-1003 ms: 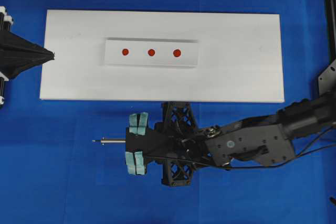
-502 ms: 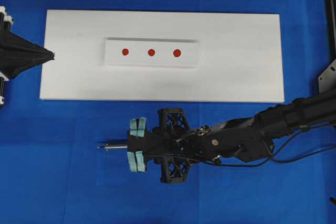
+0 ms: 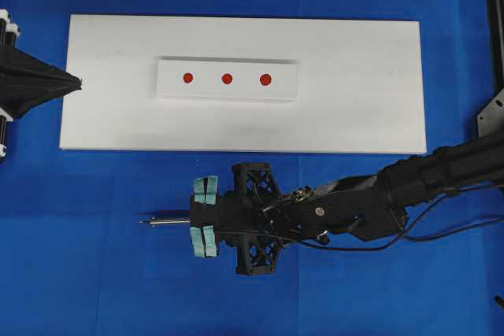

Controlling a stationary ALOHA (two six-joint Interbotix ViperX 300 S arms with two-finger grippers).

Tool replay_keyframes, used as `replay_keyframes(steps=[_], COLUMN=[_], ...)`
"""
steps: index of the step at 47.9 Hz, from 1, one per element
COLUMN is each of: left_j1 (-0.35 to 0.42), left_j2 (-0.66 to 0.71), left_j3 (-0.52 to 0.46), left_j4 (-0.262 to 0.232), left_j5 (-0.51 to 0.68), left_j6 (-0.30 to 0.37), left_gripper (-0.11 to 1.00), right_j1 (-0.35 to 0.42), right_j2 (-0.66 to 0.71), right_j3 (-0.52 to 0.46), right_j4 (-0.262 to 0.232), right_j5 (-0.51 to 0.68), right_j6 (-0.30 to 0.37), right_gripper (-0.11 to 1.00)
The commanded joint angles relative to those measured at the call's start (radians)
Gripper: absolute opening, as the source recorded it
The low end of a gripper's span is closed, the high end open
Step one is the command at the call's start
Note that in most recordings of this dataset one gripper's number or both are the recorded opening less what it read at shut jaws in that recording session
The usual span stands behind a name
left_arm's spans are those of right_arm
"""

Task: Touch the tip of the soldering iron to the mark.
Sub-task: 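Lower the iron onto the table and open the right gripper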

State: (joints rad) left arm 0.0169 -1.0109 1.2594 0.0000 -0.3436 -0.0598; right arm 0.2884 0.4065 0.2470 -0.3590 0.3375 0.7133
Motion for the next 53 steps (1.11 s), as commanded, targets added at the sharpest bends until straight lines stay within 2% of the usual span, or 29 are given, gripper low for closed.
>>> replay_keyframes(steps=[1, 13, 17, 25, 29, 38, 53], left_j1=[0.002, 0.002, 0.002, 0.002, 0.002, 0.002, 0.002], left_j2=[0.003, 0.005, 0.003, 0.003, 0.003, 0.003, 0.003], left_j3=[-0.017, -0.017, -0.017, -0.017, -0.017, -0.018, -0.018], left_j4=[0.002, 0.002, 0.002, 0.003, 0.002, 0.002, 0.002], left_j5=[-0.005, -0.003, -0.005, -0.005, -0.005, -0.005, -0.005], left_j6=[-0.002, -0.006, -0.008, -0.008, -0.008, -0.008, -0.008], left_gripper=[0.0, 0.0, 0.0, 0.0, 0.0, 0.0, 0.0], right_j1=[0.002, 0.002, 0.002, 0.002, 0.002, 0.002, 0.015], right_j2=[-0.014, -0.014, -0.014, -0.015, -0.017, -0.067, -0.258], right_j3=[-0.005, -0.005, -0.005, -0.009, -0.011, -0.008, 0.0], right_j4=[-0.002, 0.0, -0.002, -0.012, -0.012, -0.012, -0.014], right_j5=[-0.006, -0.002, -0.002, 0.0, 0.0, 0.015, 0.135], right_j6=[-0.002, -0.002, -0.002, -0.006, -0.006, -0.006, -0.021], right_gripper=[0.06, 0.09, 0.27, 0.73, 0.92, 0.92, 0.92])
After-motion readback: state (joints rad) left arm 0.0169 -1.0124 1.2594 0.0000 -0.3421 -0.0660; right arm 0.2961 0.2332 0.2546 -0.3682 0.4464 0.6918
